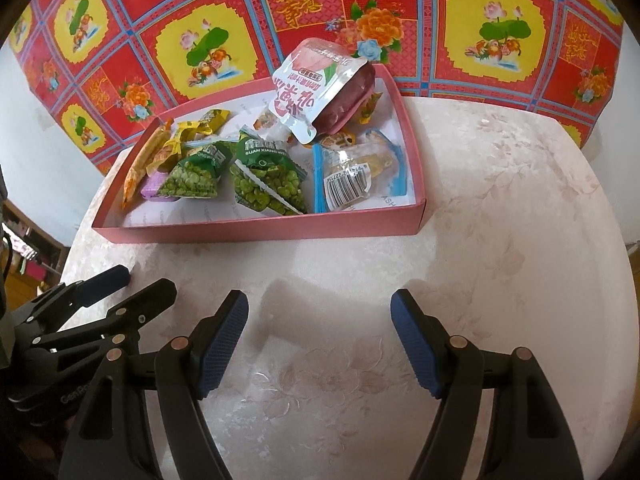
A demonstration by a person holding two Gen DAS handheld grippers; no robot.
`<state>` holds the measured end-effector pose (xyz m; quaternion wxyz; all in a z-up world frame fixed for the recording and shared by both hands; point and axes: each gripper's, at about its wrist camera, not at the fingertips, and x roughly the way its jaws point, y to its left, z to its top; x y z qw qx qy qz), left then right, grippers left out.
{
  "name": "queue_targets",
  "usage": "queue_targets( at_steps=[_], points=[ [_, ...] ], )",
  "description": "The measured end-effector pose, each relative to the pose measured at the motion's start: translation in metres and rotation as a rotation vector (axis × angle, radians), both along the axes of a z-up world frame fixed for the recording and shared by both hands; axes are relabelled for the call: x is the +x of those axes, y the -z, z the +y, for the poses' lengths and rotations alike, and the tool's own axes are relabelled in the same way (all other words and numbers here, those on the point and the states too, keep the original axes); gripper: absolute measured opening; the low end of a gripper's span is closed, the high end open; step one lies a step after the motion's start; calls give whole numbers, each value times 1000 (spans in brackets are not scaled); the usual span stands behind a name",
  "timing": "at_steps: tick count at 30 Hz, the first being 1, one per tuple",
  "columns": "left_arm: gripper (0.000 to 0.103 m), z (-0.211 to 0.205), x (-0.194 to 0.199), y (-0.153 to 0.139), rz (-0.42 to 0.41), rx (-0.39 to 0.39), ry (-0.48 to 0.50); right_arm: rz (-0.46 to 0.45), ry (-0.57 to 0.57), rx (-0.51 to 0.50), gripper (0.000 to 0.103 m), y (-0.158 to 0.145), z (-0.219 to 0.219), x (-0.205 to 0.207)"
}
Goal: Organize snacks
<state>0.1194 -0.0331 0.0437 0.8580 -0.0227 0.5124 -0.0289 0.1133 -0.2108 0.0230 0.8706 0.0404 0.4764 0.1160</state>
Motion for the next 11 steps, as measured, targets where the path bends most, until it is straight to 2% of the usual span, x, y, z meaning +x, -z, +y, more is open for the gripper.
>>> queue_targets(
  at_steps=[11],
  points=[
    [67, -1, -1, 0, -10, 8, 0, -10, -11, -12, 76, 0, 1, 0]
  ],
)
